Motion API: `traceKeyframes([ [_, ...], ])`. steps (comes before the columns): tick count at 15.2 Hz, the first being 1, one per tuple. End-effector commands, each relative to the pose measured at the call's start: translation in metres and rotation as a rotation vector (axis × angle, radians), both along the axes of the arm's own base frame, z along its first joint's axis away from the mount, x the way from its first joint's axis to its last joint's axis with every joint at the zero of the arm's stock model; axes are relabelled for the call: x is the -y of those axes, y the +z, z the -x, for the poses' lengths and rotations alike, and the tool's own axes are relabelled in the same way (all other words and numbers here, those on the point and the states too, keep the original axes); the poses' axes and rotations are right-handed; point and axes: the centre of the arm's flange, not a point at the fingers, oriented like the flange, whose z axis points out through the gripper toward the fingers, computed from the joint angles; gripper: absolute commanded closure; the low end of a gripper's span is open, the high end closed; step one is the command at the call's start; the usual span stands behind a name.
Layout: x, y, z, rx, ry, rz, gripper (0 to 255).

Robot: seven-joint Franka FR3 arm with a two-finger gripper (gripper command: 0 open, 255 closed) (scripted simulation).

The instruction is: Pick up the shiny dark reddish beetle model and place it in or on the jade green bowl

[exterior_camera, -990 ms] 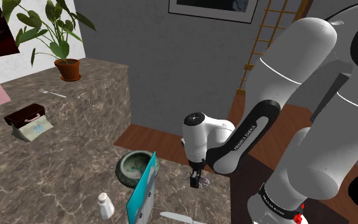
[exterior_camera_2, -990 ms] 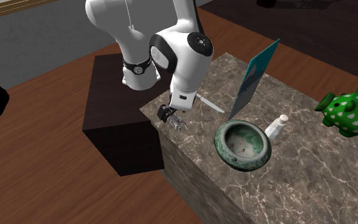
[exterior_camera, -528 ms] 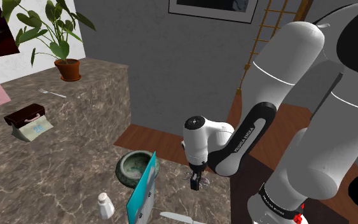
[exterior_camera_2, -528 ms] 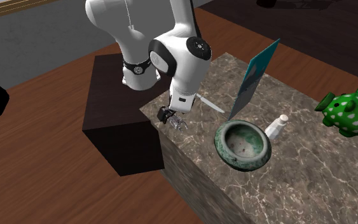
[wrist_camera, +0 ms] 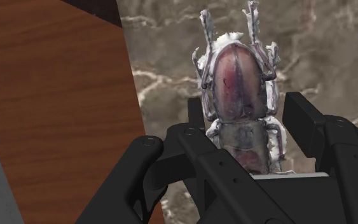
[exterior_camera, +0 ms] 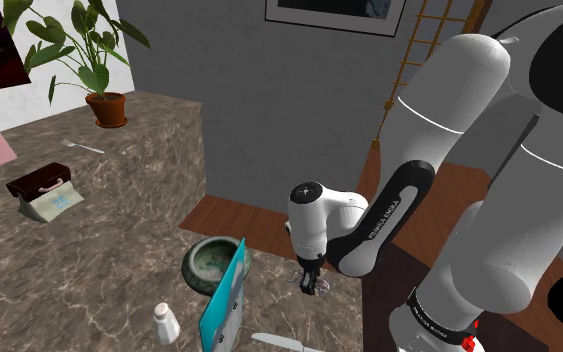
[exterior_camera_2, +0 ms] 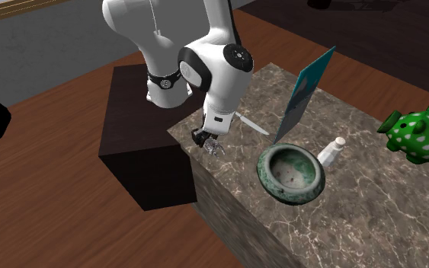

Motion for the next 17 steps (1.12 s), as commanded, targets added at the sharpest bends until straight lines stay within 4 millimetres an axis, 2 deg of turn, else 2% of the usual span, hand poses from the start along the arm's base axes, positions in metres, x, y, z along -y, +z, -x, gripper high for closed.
traceKeyframes([
  [1, 0.000, 0.000, 0.000, 0.000, 0.000, 0.000, 255],
  [4, 0.000, 0.000, 0.000, 0.000, 0.000, 0.000, 255],
  [17, 0.000, 0.068, 0.000, 0.000, 0.000, 0.000, 255],
])
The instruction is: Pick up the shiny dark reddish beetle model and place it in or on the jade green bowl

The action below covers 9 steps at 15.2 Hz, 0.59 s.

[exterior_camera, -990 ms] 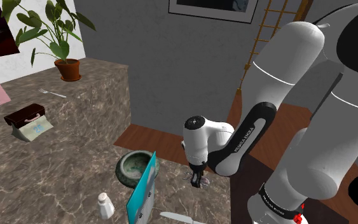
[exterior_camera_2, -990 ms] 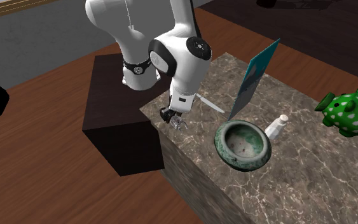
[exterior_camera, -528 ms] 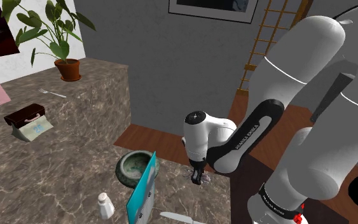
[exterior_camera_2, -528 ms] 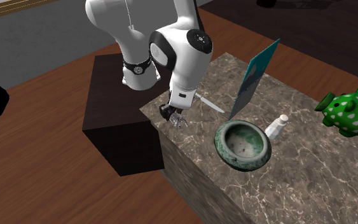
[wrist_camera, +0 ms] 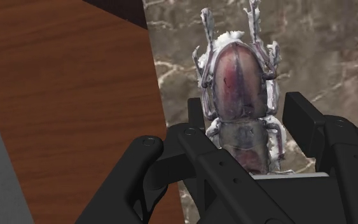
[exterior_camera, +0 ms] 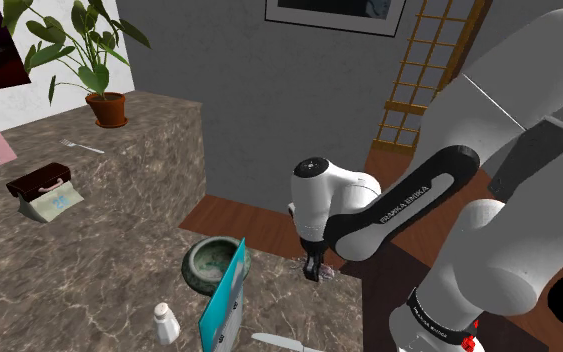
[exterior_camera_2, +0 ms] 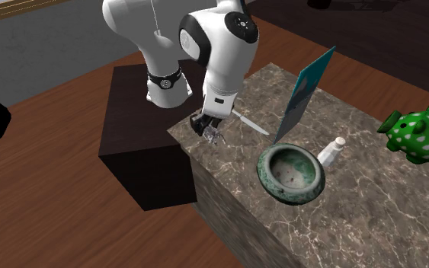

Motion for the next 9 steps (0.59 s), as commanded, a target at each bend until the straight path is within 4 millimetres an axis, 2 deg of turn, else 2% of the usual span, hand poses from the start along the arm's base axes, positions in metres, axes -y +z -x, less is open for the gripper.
traceKeyframes([
  [1, 0.001, 0.011, 0.000, -0.001, 0.000, 0.000, 255],
  [9, 0.001, 0.053, 0.000, -0.001, 0.000, 0.000, 255],
])
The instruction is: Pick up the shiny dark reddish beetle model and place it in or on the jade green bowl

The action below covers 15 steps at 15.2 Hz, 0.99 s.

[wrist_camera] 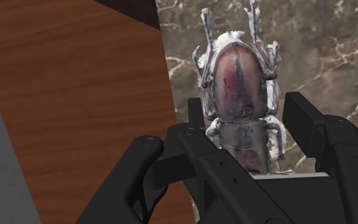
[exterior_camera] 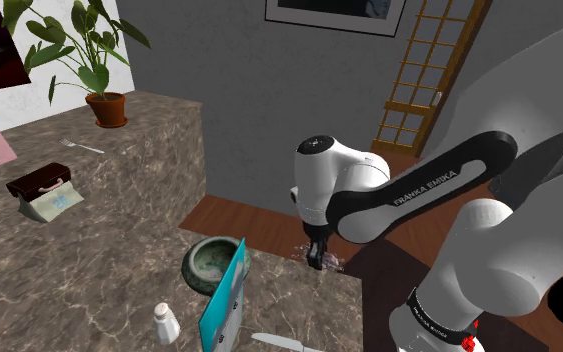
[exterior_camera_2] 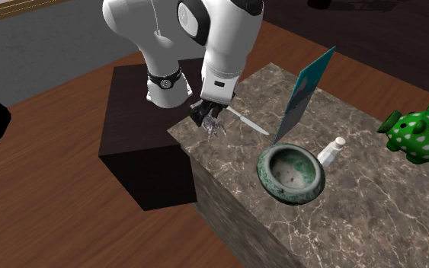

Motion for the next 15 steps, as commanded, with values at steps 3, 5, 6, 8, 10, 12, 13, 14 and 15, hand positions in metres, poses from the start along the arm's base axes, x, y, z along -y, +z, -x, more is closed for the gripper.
traceKeyframes([
  [3, 0.000, 0.021, 0.001, -0.001, 0.000, 0.000, 255],
  [5, 0.000, 0.032, 0.001, -0.001, 0.000, 0.000, 255],
  [6, 0.000, 0.037, 0.001, -0.001, 0.000, 0.000, 255],
  [8, 0.000, 0.048, 0.001, -0.001, 0.000, 0.000, 255],
  [10, 0.000, 0.058, 0.001, -0.001, 0.000, 0.000, 255],
  [12, -0.010, 0.061, -0.008, -0.001, 0.000, 0.000, 255],
  [13, -0.020, 0.062, -0.017, -0.001, 0.000, 0.000, 255],
  [14, -0.030, 0.062, -0.025, -0.001, 0.000, 0.000, 255],
  [15, -0.039, 0.062, -0.034, -0.001, 0.000, 0.000, 255],
])
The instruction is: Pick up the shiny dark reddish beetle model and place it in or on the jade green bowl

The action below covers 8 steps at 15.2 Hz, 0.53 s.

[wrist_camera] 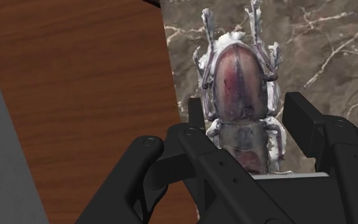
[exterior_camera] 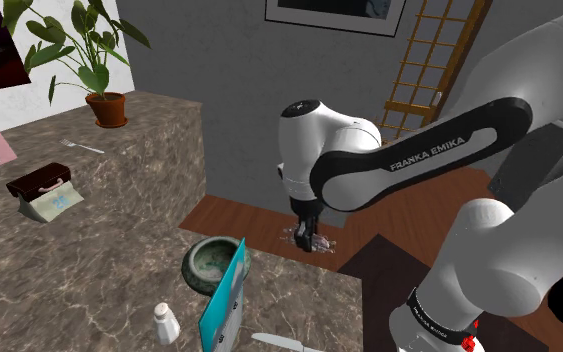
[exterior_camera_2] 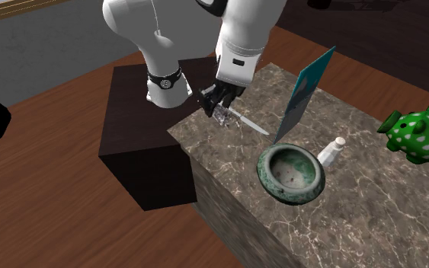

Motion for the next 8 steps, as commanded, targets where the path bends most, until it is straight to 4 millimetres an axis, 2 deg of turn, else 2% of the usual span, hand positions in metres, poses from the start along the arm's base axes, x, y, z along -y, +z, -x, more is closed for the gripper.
traceKeyframes([
  [1, -0.022, -0.001, -0.017, -0.001, 0.000, -0.001, 255],
  [8, -0.090, 0.001, -0.079, -0.001, 0.000, -0.001, 255],
])
